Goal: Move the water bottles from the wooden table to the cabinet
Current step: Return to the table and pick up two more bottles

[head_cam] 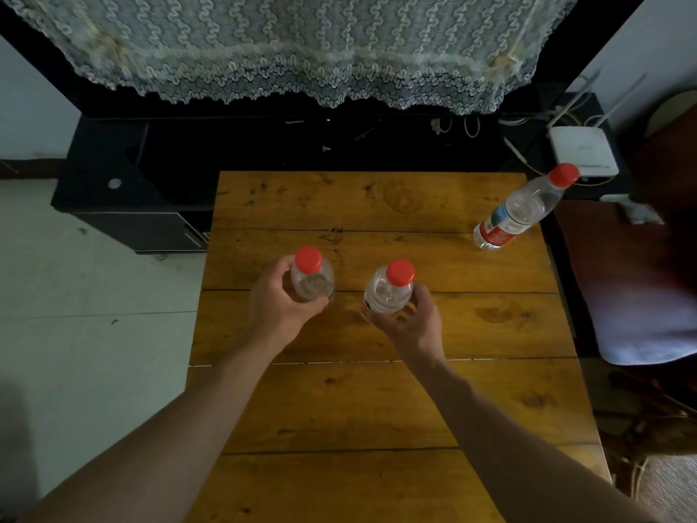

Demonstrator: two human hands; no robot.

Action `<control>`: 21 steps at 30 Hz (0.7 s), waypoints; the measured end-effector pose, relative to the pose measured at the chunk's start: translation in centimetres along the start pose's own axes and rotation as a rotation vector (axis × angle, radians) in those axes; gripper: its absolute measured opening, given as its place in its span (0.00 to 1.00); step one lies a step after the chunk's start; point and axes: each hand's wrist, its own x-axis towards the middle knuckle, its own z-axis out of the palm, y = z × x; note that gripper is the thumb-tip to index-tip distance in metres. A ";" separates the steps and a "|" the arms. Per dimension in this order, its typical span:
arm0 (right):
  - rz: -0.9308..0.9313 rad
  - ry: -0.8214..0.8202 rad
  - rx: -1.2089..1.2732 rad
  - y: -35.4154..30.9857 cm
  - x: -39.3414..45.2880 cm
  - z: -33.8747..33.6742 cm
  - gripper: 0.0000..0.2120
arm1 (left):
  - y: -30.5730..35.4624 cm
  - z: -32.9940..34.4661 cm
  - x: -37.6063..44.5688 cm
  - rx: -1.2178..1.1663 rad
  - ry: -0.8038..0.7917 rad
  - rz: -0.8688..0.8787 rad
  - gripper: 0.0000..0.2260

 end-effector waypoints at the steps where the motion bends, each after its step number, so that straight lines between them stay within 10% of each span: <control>1: -0.008 -0.002 -0.003 0.1 0.0 0.1 0.33 | -0.2 0.2 0.0 -0.014 0.002 -0.014 0.32; 21: -0.192 -0.001 -0.120 -2.8 -0.5 -3.7 0.32 | 1.1 -2.7 -1.4 -0.183 -0.070 -0.048 0.29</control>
